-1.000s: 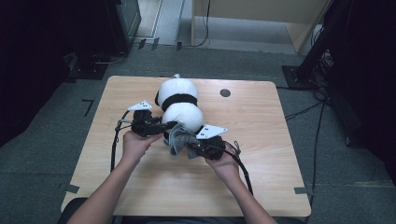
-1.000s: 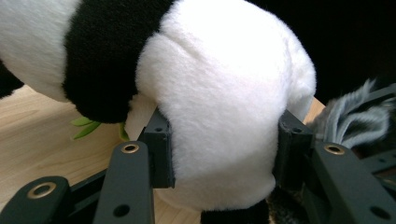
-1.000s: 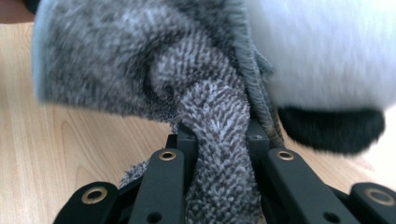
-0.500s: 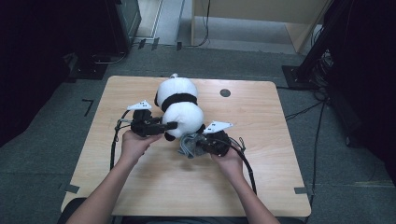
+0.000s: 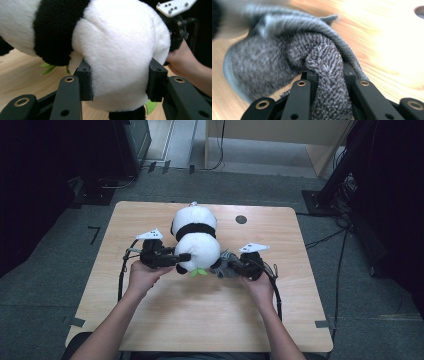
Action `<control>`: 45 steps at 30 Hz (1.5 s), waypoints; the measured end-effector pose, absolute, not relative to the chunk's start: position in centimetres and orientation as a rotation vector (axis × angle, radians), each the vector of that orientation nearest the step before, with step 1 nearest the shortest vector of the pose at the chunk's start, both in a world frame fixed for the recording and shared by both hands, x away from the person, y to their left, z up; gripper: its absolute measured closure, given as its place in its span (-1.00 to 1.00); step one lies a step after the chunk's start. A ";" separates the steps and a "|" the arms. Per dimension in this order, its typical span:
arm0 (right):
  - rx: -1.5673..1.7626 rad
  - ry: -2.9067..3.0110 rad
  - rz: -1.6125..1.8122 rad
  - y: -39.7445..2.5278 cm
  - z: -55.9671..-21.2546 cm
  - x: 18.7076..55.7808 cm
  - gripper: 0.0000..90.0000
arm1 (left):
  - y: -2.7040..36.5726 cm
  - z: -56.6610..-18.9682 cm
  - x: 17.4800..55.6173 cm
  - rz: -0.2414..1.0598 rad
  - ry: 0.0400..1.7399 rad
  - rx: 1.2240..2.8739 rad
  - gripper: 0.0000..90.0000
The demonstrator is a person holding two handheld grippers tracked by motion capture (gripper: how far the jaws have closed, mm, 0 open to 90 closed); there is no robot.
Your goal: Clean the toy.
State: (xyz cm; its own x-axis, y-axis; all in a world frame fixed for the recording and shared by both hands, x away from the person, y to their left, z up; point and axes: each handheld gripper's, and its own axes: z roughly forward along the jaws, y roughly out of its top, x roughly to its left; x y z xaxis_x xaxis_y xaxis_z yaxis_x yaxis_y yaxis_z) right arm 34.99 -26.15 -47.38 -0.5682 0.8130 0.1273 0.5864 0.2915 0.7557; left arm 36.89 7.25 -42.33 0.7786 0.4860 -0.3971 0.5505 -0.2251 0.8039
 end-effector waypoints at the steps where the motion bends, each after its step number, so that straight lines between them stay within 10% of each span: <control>1: 1.296 2.272 1.146 -26.5 -47.4 35.1 0.69 | 7.2 -42.4 36.9 -0.071 0.791 1.873 0.14; 23: 1.162 2.107 1.424 -26.1 -39.6 32.0 0.69 | 5.2 -43.9 36.4 -0.040 0.792 1.920 0.14; 45: 0.947 2.293 1.394 -19.8 -42.0 30.1 0.70 | 6.2 -43.8 36.9 -0.008 0.899 1.862 0.16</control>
State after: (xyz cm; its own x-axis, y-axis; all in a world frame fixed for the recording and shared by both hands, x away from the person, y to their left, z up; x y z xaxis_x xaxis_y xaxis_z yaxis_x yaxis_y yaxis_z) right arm 30.08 -19.76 -42.00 -0.7399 0.6674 0.0839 0.3818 0.3141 0.8692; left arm 36.89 6.23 -43.84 0.7206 0.5752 -0.3871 0.5816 -0.1977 0.7891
